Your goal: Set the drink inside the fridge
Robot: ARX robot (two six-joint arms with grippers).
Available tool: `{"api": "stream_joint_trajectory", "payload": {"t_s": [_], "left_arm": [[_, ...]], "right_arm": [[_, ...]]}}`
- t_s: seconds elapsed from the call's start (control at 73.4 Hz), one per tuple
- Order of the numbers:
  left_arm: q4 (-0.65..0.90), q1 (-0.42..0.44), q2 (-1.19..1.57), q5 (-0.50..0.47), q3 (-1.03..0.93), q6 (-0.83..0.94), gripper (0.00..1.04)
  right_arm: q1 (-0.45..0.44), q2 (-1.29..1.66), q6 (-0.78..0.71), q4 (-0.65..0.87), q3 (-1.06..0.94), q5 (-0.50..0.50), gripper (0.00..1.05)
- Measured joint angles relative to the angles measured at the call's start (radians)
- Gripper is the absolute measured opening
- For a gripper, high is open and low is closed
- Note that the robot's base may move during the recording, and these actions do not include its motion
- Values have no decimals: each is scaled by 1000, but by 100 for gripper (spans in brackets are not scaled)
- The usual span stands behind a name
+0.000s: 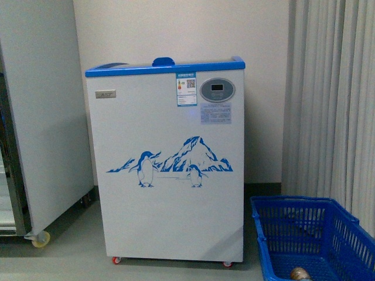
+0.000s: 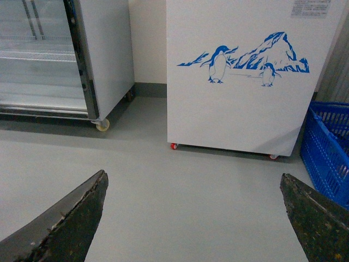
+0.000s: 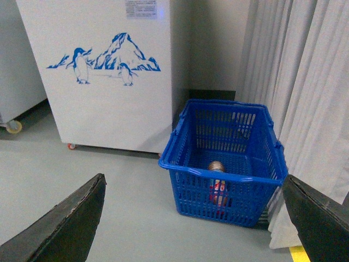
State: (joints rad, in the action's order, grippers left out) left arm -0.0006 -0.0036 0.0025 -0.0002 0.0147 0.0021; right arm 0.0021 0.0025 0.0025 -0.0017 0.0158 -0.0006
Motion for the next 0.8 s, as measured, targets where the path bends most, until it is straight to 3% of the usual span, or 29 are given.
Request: {"api": "stream_joint_trajectory", "payload": {"t_s": [0.804], "left_arm": [[0,0,0,0,0,0,97]], "right_arm": [[0,0,0,0,0,0,97]]}}
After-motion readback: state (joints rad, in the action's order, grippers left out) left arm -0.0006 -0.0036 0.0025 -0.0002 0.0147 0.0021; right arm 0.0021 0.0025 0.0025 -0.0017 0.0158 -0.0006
